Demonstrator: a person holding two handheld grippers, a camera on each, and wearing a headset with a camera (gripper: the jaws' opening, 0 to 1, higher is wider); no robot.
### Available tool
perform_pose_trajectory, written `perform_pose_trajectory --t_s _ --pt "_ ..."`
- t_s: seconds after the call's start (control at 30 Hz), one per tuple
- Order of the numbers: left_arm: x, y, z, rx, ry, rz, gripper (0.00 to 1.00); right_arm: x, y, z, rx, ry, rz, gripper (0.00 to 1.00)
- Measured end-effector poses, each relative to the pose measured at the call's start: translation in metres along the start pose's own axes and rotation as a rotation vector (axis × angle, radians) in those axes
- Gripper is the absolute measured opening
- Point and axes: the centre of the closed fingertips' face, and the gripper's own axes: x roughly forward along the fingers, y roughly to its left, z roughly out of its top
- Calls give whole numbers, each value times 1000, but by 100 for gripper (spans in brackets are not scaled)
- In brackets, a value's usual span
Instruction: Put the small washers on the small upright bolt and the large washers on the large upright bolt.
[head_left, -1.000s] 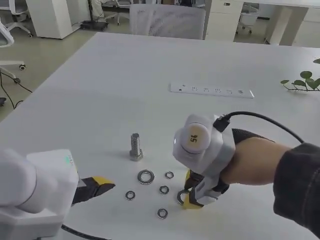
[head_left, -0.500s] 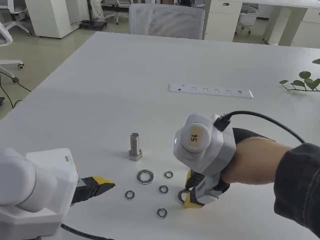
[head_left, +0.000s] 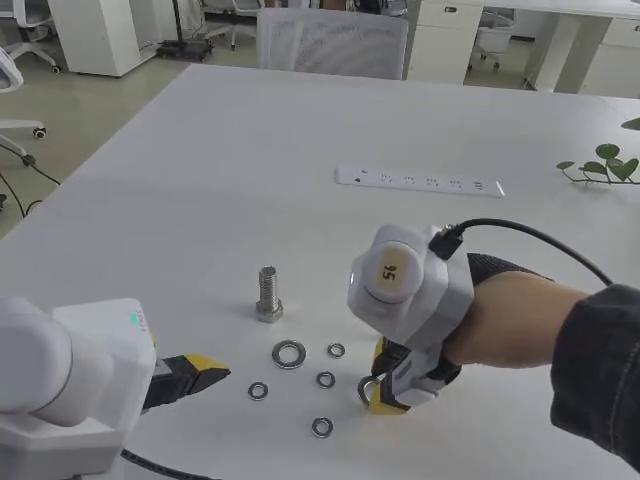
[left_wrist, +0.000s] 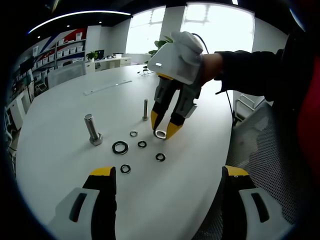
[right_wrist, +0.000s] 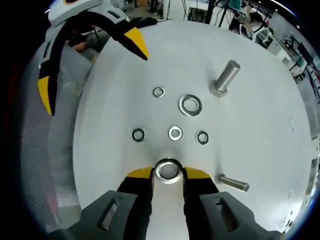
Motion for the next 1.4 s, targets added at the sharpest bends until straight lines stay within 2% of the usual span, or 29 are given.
perform_pose_trajectory --t_s 1.4 --pt "-1 -2 3 11 -19 2 86 -22 -2 4 -2 -7 -26 23"
